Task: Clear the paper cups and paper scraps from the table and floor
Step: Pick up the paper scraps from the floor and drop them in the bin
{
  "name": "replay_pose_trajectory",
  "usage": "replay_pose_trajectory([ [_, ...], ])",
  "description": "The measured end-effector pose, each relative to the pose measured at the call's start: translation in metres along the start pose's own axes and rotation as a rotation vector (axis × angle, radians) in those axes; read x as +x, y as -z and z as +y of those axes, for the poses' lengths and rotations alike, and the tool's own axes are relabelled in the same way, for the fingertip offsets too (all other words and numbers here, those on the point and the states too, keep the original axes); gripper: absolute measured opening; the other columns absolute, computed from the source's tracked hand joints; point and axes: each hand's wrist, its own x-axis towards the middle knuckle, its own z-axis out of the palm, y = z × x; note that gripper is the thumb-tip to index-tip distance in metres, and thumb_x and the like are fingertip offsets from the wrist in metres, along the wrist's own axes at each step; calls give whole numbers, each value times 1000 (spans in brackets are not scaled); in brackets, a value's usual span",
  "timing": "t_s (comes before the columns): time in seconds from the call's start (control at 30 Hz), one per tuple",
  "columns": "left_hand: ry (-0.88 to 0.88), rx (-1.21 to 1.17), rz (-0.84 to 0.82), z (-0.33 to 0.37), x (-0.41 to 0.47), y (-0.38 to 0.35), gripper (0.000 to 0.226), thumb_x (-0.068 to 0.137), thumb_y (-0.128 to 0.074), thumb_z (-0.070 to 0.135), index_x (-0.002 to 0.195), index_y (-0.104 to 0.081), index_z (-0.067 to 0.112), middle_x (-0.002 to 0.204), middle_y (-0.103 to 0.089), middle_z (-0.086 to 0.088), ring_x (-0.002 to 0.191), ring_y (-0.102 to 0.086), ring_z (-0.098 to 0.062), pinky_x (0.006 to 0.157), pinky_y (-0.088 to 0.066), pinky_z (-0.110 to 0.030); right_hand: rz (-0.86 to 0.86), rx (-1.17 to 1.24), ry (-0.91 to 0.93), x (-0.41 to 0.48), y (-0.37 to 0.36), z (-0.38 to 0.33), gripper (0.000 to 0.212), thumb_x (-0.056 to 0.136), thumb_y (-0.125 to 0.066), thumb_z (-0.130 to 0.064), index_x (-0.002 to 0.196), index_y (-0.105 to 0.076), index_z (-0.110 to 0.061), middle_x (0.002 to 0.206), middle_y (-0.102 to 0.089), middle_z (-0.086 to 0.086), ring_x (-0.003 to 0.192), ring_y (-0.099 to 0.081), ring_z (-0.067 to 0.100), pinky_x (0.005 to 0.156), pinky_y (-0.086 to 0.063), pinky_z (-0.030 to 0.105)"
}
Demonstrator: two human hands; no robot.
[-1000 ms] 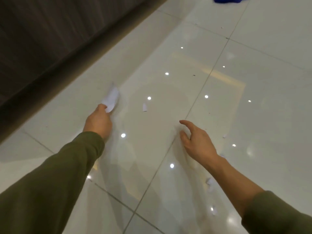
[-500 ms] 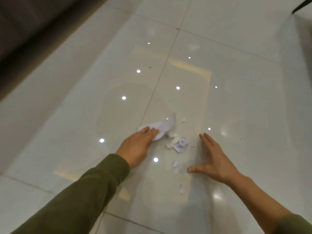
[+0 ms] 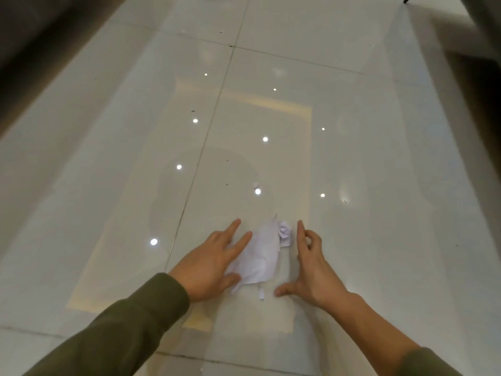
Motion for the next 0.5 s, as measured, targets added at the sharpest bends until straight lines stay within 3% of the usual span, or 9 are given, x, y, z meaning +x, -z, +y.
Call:
replay_pose_trajectory([
  [0.1,0,102,-85,21,16,-18,87,88,-54,42,148,7,28,156,19,-2,139,-6,-23,111,-27,-29,-53,-63,86,15,1,-12,138,53,-87,-41,148,11,-17,142,-10,1,124,-40,20,96,-35,16],
  [0.17,5,42,-6,36,26,-31,85,87,-55,42,149,2,27,156,6,-1,137,-11,-24,110,-29,-27,-84,-85,158,19,-1,-19,118,65,-81,-36,148,2,-18,139,-18,3,118,-46,23,94,-42,24],
  [0.27,67,-179,116,47,34,-44,82,83,-61,39,147,-11,31,151,-14,7,131,-16,-14,103,-26,-17,-66,19,179,23,-3,-19,90,77,-72,-24,147,-15,-20,135,-26,4,112,-48,16,93,-37,15],
  [0.33,116,-334,169,45,34,-46,77,82,-64,36,145,-21,31,149,-20,7,130,-18,-9,102,-21,-15,-17,173,143,25,-1,-16,67,77,-71,-21,135,-39,-20,126,-42,0,103,-50,2,88,-39,9],
  [0.4,133,-429,247,44,36,-45,67,83,-65,29,141,-34,28,147,-29,5,131,-24,-11,107,-23,-19,3,316,89,28,-2,-15,40,74,-72,-17,109,-56,-24,107,-59,1,94,-59,5,84,-50,20],
  [0.5,112,-511,350,49,42,-34,56,83,-66,13,135,-47,19,138,-48,1,126,-41,-18,107,-33,-30,67,482,-12,32,3,-25,36,71,-75,-5,86,-54,-31,85,-65,-7,82,-66,14,79,-55,29],
])
